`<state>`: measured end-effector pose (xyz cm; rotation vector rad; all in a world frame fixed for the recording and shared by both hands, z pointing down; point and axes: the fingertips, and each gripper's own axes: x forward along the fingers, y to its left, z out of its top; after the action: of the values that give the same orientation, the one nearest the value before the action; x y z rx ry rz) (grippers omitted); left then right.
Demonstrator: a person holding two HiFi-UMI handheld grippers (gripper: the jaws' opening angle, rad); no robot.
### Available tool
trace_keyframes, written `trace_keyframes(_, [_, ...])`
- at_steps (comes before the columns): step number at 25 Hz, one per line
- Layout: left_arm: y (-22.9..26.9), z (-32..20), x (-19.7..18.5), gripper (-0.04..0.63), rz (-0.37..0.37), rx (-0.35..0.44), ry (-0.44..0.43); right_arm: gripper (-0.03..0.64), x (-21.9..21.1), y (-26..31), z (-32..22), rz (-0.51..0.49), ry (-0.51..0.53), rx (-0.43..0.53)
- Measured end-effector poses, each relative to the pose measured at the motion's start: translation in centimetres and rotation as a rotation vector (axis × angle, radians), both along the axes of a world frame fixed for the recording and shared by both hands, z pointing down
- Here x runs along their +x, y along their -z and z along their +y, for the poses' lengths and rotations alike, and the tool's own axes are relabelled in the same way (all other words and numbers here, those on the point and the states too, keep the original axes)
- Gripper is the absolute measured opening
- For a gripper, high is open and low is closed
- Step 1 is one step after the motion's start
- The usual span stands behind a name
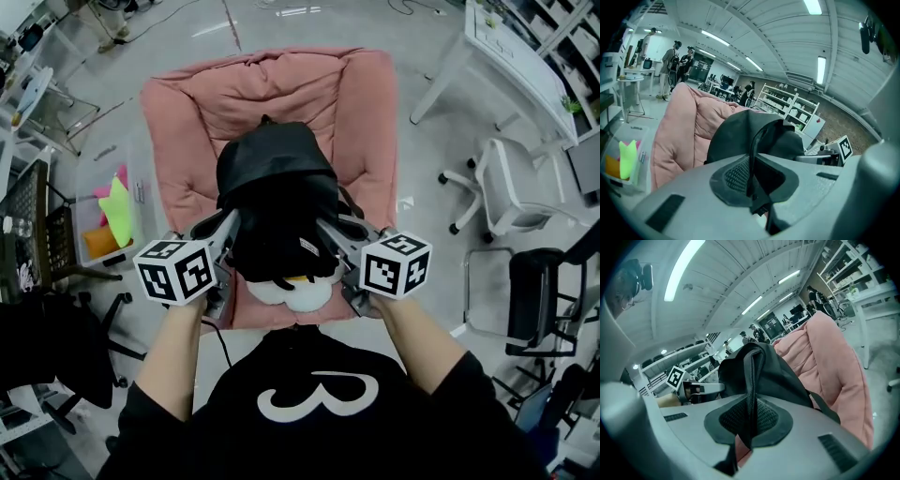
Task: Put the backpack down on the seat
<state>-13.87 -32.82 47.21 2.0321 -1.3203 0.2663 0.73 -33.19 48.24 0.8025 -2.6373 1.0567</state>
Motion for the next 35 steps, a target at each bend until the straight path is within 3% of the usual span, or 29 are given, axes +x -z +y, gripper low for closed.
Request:
trace_keyframes(6, [-4.0, -3.0, -1.4, 0.028, 0.001, -0.035, -0.007, 0.023, -1.4, -4.1, -3.0, 0.076, -0.037, -0.005])
trace_keyframes(11, [-6.5, -4.9, -2.1, 0.028, -0.052, -0.033, -0.035, 0.023, -2.4, -6.3, -4.7, 0.196, -0.026, 0.045])
trace_keyframes(18, [-10.4, -7.7, -3.1, 0.029, -0.082, -0.058, -0.055, 0.023, -3.7, -10.0, -7.5, 0.304, -0.04, 0.023])
trace_keyframes(22, [-12.2, -9.0, -3.8, 0.031, -0.11, -0.063, -0.055, 0.023, -4.0, -11.6, -8.7, 0.285, -0.086, -0.021])
trace_keyframes(28, [-13.0, -9.7, -4.0, 0.035, -0.092, -0.076, -0.051, 0.025, -4.1, -12.1, -9.1, 0.255, -0.113, -0.019])
trace_keyframes(31, [-13.3, -9.4, -4.6, 0.108, -0.089, -0.095, -0.059, 0.032, -3.7, -12.0, -9.3, 0.254, -0.144, -0.025])
trace_keyframes(35, [-12.9, -8.1, -5.8, 0.187, -0.024, -0.115, -0.013, 0.162, -3.7, -10.9, -8.8, 0.231, -0.149, -0.003])
